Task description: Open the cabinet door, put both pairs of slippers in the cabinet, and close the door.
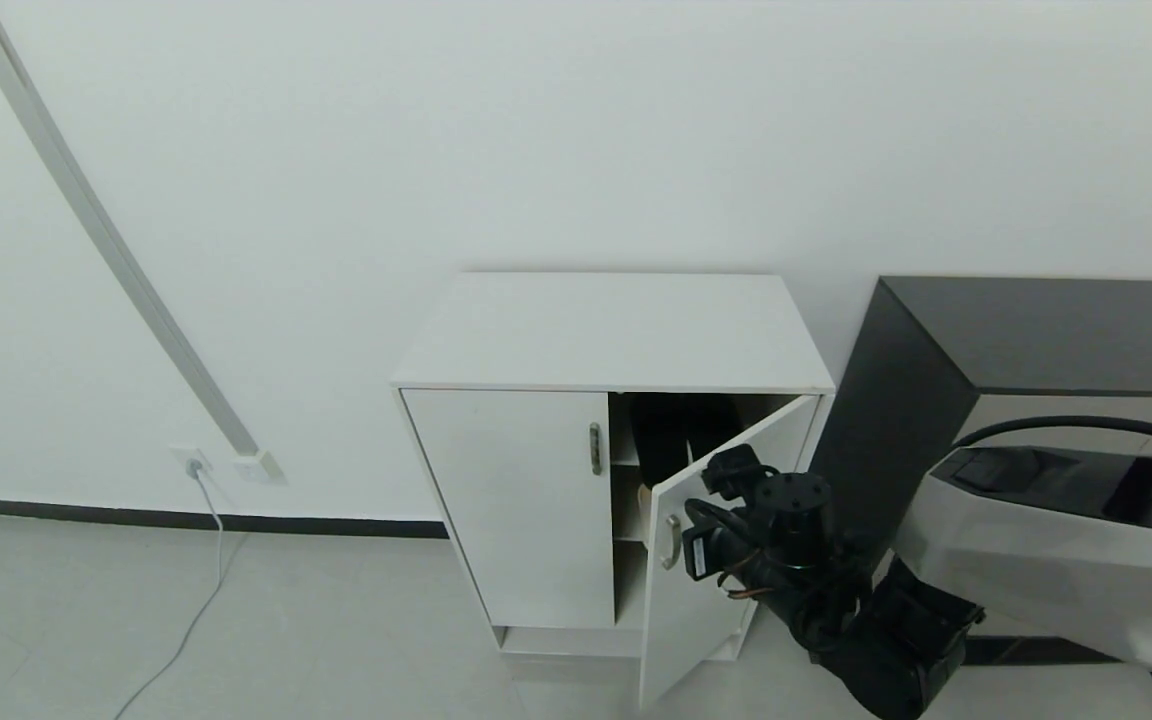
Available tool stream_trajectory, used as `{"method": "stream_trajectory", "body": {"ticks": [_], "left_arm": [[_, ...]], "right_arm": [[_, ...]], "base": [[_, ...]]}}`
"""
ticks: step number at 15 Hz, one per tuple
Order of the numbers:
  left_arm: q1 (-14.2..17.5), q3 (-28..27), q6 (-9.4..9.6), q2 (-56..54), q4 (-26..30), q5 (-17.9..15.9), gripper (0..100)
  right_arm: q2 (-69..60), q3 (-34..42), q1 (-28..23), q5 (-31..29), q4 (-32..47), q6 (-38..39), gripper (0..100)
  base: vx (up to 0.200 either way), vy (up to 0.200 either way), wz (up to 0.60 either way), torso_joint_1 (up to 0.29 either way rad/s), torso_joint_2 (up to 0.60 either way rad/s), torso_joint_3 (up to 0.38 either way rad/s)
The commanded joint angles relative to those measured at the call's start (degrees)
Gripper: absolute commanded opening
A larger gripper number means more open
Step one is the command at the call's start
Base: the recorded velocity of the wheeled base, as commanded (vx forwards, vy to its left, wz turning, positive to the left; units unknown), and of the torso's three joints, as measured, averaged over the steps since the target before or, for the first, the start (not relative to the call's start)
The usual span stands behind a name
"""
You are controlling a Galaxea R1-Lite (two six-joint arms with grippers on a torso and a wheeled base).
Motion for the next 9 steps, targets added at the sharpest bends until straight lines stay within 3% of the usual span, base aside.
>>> {"method": "stream_trajectory", "body": {"ticks": [1,9], "left_arm": [[-0.01,0.01,-0.02,0.08,-0.01,-0.01,0],[-0.01,0.01,-0.02,0.08,-0.01,-0.01,0]], "right_arm": [[2.49,-3.89,-0.79,0.08,2.51,-0.11,0],[4.86,-14.87,-2.90,0.69,10.33,-0.90,0]], "base": [[0.000,0.000,0.00,0.000,0.00,0.000],[0.000,0.000,0.00,0.000,0.00,0.000]]}}
